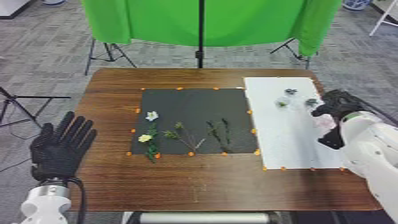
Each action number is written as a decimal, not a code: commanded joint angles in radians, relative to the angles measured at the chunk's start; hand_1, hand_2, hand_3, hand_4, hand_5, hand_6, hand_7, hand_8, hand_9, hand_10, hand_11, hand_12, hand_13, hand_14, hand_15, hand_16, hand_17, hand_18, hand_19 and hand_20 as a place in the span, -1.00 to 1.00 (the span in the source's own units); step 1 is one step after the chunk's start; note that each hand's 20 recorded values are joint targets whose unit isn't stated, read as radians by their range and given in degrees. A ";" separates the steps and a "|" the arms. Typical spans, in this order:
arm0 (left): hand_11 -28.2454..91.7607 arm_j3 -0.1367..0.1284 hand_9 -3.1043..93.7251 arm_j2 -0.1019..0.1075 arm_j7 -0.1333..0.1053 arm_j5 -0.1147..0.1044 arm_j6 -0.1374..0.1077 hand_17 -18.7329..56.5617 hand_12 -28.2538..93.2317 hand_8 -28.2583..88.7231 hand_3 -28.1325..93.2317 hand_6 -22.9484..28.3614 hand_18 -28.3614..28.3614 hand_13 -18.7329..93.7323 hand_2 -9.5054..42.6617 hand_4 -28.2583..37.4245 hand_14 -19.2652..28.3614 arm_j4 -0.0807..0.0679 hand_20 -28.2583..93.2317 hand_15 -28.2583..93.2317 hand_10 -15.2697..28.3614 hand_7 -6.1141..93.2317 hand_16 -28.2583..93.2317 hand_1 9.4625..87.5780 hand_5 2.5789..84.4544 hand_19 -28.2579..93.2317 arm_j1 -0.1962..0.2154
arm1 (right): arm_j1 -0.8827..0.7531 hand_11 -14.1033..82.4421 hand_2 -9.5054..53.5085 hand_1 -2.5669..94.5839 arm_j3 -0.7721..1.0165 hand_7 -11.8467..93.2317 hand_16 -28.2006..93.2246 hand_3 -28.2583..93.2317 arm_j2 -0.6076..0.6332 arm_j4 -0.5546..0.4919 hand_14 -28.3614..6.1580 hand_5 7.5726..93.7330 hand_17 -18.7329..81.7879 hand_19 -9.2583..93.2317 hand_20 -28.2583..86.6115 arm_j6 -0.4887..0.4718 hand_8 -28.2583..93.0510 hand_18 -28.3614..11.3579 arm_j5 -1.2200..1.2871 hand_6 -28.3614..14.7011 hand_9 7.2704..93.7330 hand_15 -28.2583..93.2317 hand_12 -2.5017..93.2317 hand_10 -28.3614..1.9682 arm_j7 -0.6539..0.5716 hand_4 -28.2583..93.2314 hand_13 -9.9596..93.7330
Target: Arrange flowers
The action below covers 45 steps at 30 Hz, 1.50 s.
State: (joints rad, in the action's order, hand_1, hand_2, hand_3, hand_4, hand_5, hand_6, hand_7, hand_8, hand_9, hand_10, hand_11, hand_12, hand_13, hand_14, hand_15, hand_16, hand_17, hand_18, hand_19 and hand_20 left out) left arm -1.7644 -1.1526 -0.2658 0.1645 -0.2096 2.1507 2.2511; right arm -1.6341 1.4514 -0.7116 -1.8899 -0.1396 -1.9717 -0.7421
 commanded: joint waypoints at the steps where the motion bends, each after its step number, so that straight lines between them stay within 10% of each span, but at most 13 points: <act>1: -0.27 0.006 -0.21 -0.011 -0.001 -0.005 -0.021 -0.57 -0.36 -0.63 0.72 0.24 0.39 -0.20 -0.10 -1.00 0.39 0.009 -0.34 -0.16 0.36 -0.80 -0.61 -0.58 -0.05 -0.19 0.022 | 0.021 -0.54 -1.00 0.00 -0.072 -0.50 -0.23 0.72 -0.005 0.117 -0.37 -0.29 -0.38 0.41 -0.09 0.007 -0.73 -0.65 -0.014 0.07 -0.46 -0.28 -0.71 -0.04 0.027 -1.00 -0.25; 8: -0.27 0.031 -0.21 -0.007 0.005 -0.008 -0.028 -0.58 -0.36 -0.63 0.72 0.24 0.39 -0.20 -0.10 -1.00 0.39 0.003 -0.34 -0.16 0.36 -0.79 -0.61 -0.57 -0.10 -0.19 0.005 | 0.130 -0.48 -1.00 0.14 -0.211 -0.46 -0.22 0.69 -0.017 0.251 -0.18 -0.15 -0.17 0.39 -0.11 0.095 -0.76 -0.75 -0.034 0.26 -0.23 -0.23 -0.74 0.13 0.011 -1.00 0.04; 12: -0.27 0.030 -0.21 -0.009 0.007 -0.006 -0.027 -0.58 -0.36 -0.63 0.72 0.24 0.39 -0.20 -0.09 -1.00 0.39 0.004 -0.34 -0.15 0.36 -0.79 -0.61 -0.57 -0.09 -0.18 0.007 | 0.112 -0.53 -1.00 0.32 -0.232 -0.34 -0.03 0.51 -0.019 0.254 0.18 0.38 -0.07 0.49 -0.05 0.235 -0.63 -0.58 -0.117 0.34 0.58 -0.13 -0.38 0.19 0.028 -1.00 0.46; 15: -0.26 0.024 -0.21 -0.009 0.005 -0.008 -0.025 -0.58 -0.36 -0.63 0.72 0.25 0.39 -0.20 -0.09 -1.00 0.39 0.005 -0.34 -0.15 0.36 -0.79 -0.61 -0.58 -0.07 -0.18 0.014 | 0.107 -0.52 -1.00 0.37 -0.235 -0.22 0.12 0.48 -0.011 0.225 0.25 0.55 -0.04 0.58 0.02 0.277 -0.56 -0.58 -0.131 0.36 0.80 -0.08 -0.17 0.24 0.045 -1.00 0.57; 26: -0.26 0.011 -0.21 -0.005 0.015 -0.004 -0.016 -0.58 -0.37 -0.63 0.72 0.24 0.39 -0.20 -0.09 -1.00 0.39 0.006 -0.35 -0.15 0.37 -0.79 -0.61 -0.58 -0.05 -0.18 0.024 | 0.293 -0.51 -1.00 0.38 -0.451 -0.21 0.15 0.52 -0.040 0.025 0.26 0.59 -0.05 0.59 0.05 0.317 -0.54 -0.58 -0.125 0.34 0.83 -0.06 -0.13 0.22 0.213 -1.00 0.58; 45: -0.26 0.032 -0.20 0.008 0.040 0.010 -0.036 -0.60 -0.36 -0.63 0.71 0.25 0.42 -0.19 -0.04 -1.00 0.42 -0.003 -0.34 -0.13 0.37 -0.78 -0.61 -0.51 -0.03 -0.16 -0.013 | 0.677 -0.51 -1.00 0.36 -0.977 -0.17 0.13 0.54 -0.407 0.219 0.24 0.53 -0.07 0.57 0.05 0.295 -0.54 -0.55 -0.237 0.32 0.75 -0.04 -0.13 0.20 0.414 -1.00 0.51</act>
State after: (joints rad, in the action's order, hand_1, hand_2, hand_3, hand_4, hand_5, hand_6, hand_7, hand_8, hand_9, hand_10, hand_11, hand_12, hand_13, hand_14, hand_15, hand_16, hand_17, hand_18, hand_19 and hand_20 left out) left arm -1.7378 -1.1482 -0.2456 0.1632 -0.2284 2.1554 2.2402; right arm -0.9974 0.5329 -1.0154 -1.6968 0.1702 -2.1996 -0.3302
